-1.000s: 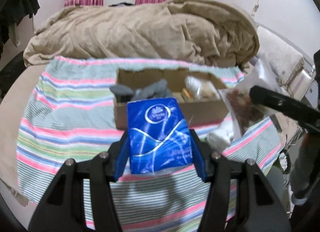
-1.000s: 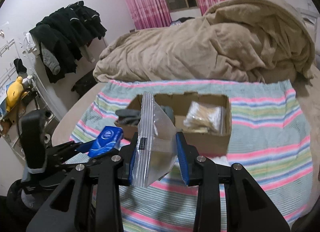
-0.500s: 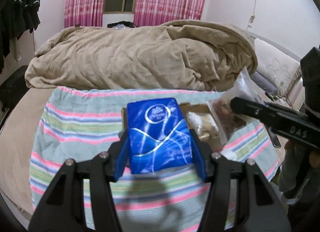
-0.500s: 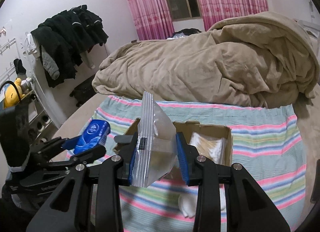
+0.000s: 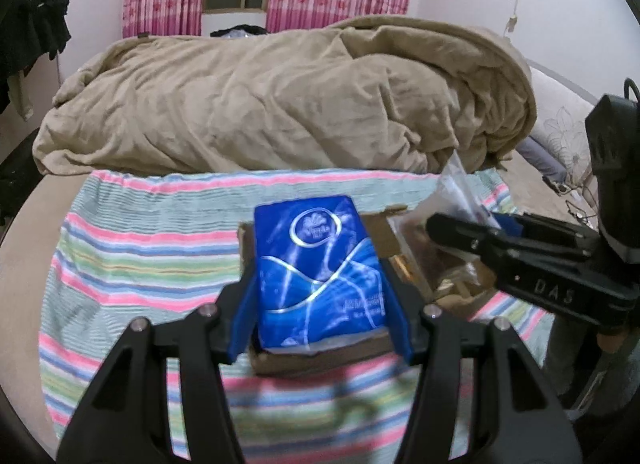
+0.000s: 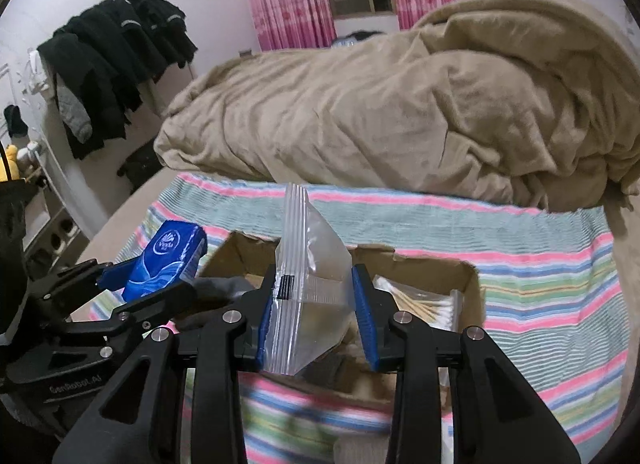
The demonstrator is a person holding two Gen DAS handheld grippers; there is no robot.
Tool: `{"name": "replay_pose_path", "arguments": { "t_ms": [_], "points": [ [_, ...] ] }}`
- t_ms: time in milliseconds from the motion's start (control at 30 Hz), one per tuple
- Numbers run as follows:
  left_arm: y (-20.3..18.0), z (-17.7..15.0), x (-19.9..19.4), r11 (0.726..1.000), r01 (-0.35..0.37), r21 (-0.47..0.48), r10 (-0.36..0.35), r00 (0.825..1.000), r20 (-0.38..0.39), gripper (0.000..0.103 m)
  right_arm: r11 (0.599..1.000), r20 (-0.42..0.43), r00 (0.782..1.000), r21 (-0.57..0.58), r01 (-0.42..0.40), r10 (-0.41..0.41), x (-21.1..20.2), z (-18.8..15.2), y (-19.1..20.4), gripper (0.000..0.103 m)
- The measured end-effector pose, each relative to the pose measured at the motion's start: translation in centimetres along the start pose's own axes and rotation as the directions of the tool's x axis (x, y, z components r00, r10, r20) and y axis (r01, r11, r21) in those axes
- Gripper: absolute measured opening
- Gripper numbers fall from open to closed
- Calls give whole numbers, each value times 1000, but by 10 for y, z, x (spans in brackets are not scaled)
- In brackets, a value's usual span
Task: Organize objects
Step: 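Lower the snack bag and blue packet into the box and release both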
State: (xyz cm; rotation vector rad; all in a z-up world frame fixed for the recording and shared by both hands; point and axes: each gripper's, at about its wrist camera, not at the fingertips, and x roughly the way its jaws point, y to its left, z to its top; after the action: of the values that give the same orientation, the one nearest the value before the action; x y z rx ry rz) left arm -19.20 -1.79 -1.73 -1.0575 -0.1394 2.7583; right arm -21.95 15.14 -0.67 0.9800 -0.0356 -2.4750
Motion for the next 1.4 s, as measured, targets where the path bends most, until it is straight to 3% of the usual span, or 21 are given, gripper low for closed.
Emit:
{"name": "replay_pose_path", "arguments": {
  "t_ms": [167,367,633,733,800,900,1000,1400],
  "points": [
    [6,0,25,1000,5,-8,-6,1000,-23,57,1000,-26,999,-8,25,-25,22,-7,-1,37],
    [7,-13,62,1000,15,2,-14,994,-112,57,999,-77,996,19,35,-34,56,-17,-14,37],
    [6,-21,65,999,25,22,-22,991,-131,60,1000,-104,994,12,21,-20,71,-25,-12,38],
    [4,-18,62,999,35,18,-32,990,-139,65,1000,-92,996,20,21,-19,70,-24,-11,47],
    [3,-17,56,999,34,18,-31,991,-132,67,999,-81,996,25,30,-28,65,-23,-10,51],
    [3,-16,46,1000,18,11,-17,993,-113,79,999,-65,997,35,31,-29,53,-23,-10,56],
    [4,-15,31,1000,12,-1,-12,995,-96,81,999,-39,999,49,21,-19,37,-23,-12,66],
    [3,-32,-53,1000,-5,-18,5,1000,-13,82,999,44,999,46,29,-31,-48,-32,-5,67]
  ]
}}
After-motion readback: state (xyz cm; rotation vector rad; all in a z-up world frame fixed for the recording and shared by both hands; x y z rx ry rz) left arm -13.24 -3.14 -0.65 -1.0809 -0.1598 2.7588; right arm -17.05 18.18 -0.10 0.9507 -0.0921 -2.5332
